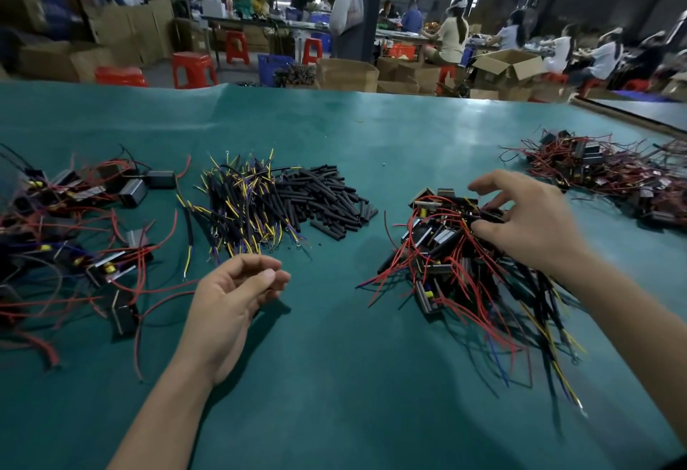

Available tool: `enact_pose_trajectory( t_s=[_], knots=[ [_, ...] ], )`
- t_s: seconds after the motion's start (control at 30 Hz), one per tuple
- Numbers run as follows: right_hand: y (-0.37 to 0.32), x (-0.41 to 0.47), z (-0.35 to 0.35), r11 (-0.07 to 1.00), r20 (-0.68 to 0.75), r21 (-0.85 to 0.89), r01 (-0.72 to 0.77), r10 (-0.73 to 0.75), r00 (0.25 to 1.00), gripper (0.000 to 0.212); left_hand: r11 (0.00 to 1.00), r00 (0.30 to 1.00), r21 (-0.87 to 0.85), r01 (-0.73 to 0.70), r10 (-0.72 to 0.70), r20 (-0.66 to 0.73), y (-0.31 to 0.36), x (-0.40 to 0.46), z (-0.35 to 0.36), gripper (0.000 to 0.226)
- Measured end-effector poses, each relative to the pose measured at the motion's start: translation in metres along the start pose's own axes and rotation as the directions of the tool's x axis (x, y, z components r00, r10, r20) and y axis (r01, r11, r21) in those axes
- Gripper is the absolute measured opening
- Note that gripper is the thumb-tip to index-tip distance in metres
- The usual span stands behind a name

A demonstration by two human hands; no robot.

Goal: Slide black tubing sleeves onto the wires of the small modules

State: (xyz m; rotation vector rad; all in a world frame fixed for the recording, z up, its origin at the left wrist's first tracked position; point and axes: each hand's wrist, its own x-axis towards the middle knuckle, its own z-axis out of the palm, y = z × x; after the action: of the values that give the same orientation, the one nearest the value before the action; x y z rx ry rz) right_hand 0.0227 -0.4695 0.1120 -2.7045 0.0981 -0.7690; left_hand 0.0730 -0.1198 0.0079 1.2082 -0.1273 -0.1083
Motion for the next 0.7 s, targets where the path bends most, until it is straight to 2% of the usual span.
enact_pose_trajectory(
  t_s=[0.2,0.3,0.4,0.5,0.53,0.6,0.7],
  knots=[
    [-0.006,0.010,-0.004,0.994,0.079,-0.097,0.051,-0.044,0.996,0.043,1.000,1.000,0.001,0.001,-0.001,-0.018,0.002,-0.003,0.002,0.016],
    [-0.027,0.021,-0.001,0.986,0.062,-0.129,0.107,-0.100,0.993,0.039,0.998,0.999,0.070,-0.006,0.009,-0.042,0.006,-0.007,0.008,0.017],
    [-0.079,0.035,0.013,0.974,0.058,-0.048,0.219,-0.217,0.975,0.033,0.964,0.999,0.262,-0.039,0.038,0.007,0.012,-0.018,0.006,0.017],
    [-0.147,0.047,0.041,0.941,0.191,0.145,0.307,-0.331,0.924,0.024,0.905,0.992,0.406,-0.125,0.112,0.056,0.021,-0.037,-0.019,0.013],
    [-0.169,0.050,0.053,0.928,0.253,0.192,0.319,-0.360,0.898,0.021,0.873,0.986,0.461,-0.162,0.159,0.047,0.025,-0.044,-0.031,0.010],
    [-0.208,0.054,0.082,0.912,0.378,0.217,0.348,-0.407,0.831,0.018,0.741,0.956,0.630,-0.232,0.292,0.008,0.032,-0.058,-0.057,0.007],
    [-0.256,0.052,0.127,0.893,0.506,0.239,0.382,-0.450,0.736,0.027,0.527,0.892,0.823,-0.212,0.449,-0.057,0.041,-0.072,-0.095,0.020]
  ],
)
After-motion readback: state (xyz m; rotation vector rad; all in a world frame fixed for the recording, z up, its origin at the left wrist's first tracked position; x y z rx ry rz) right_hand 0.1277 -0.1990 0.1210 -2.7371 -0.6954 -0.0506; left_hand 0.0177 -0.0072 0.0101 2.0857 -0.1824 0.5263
